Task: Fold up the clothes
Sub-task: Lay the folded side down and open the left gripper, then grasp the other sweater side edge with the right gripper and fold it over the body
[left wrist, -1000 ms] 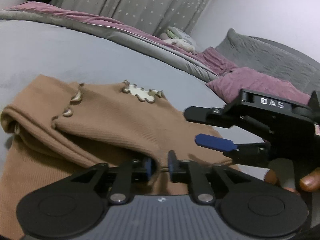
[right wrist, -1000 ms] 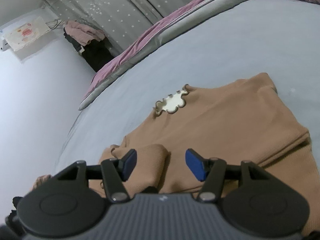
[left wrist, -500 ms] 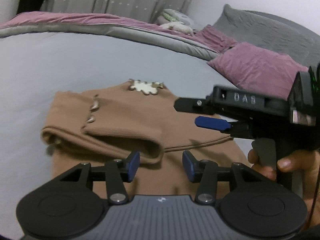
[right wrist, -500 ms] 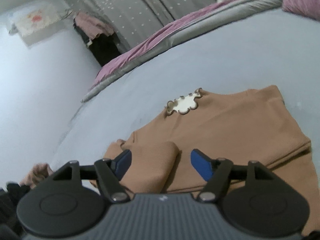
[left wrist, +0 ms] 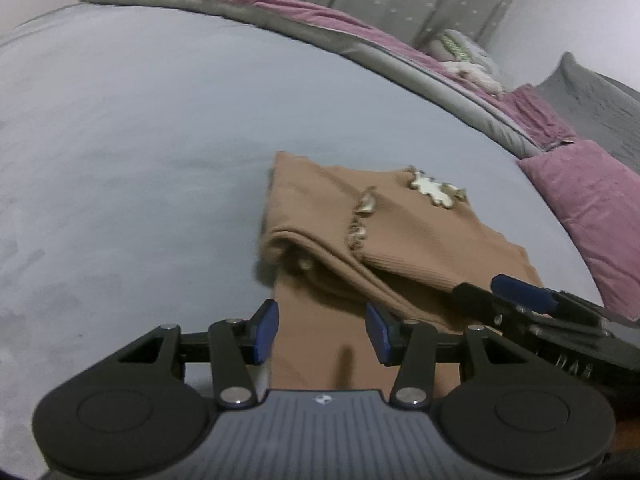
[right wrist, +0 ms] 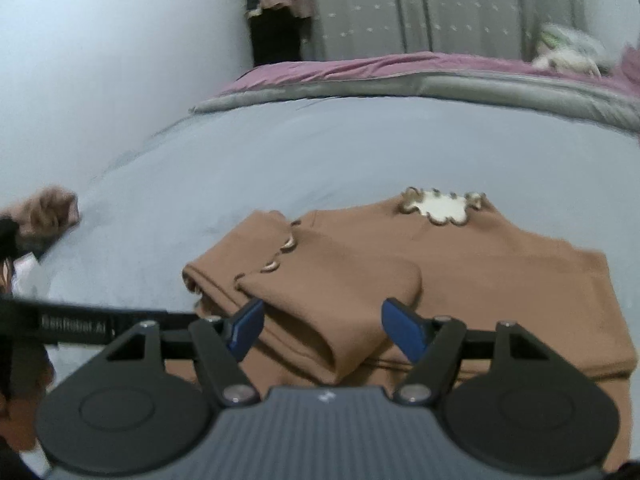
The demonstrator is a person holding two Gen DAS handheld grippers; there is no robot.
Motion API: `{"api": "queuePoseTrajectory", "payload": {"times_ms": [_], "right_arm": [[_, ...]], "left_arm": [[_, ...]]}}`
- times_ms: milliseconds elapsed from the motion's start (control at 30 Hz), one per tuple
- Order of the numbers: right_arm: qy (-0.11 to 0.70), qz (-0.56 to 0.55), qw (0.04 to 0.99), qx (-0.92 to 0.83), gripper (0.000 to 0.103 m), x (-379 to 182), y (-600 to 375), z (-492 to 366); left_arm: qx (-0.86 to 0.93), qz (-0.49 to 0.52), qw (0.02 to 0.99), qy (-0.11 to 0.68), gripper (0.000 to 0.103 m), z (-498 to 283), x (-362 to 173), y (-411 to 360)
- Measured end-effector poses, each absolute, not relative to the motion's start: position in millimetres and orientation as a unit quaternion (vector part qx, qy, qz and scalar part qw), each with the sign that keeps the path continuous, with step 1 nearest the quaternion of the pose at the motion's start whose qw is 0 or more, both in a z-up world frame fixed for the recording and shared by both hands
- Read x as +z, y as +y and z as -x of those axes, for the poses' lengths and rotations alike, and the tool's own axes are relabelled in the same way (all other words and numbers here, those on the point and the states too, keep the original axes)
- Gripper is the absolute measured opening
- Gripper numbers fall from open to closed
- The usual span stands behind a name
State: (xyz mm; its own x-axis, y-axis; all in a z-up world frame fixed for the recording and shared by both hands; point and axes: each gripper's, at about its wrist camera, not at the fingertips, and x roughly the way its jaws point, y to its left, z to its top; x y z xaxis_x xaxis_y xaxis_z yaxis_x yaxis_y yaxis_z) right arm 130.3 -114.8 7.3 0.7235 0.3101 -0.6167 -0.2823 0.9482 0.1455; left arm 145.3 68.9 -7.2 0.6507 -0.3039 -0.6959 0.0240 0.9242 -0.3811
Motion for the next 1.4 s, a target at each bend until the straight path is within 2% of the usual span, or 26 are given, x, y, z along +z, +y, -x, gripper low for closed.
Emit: {"api": "queuePoseTrajectory", "payload": {"times_ms": [167, 333, 400, 467, 533, 633, 1133, 1233, 1300, 1400], "right_arm": [[0.330, 0.051, 0.930, 0.153, 0.061, -1, -89, -138], [0.330, 0.170, 0.920, 0.122, 0.053, -24, -53, -151], [0.317, 0.198, 0.921, 0.110, 0.046, -27, -44, -151], [0.310, 0.207, 0.922, 0.102, 0.025, -28, -39, -155], [0.303, 0.206, 0.925, 0.097, 0.015, -25, -38, -158], [0.284, 0.179, 0.937, 0.092, 0.009, -11, -46, -161], [0.208, 0.057, 0.969, 0.117, 0.007, 120, -62, -173], [0.197, 0.023, 0.972, 0.128, 0.007, 141, -65, -172], [0.191, -0.007, 0.972, 0.138, 0.007, 152, -70, -173], [0.187, -0.065, 0.967, 0.162, 0.007, 167, -86, -176]], "left_arm": [[-0.075, 0.183, 0.890, 0.411, 0.046, -149, -14, 75], [-0.058, 0.192, 0.892, 0.406, 0.045, -151, -16, 84], [-0.052, 0.198, 0.893, 0.402, 0.045, -153, -19, 86], [-0.048, 0.203, 0.893, 0.400, 0.045, -155, -21, 89], [-0.046, 0.199, 0.895, 0.397, 0.045, -155, -23, 90], [-0.053, 0.189, 0.901, 0.387, 0.045, -159, -25, 87], [-0.074, 0.182, 0.921, 0.336, 0.045, -166, -38, 77], [-0.063, 0.187, 0.924, 0.328, 0.039, -168, -43, 79], [-0.062, 0.193, 0.922, 0.329, 0.029, -169, -47, 80], [-0.061, 0.202, 0.918, 0.335, 0.021, -170, -51, 81]]}}
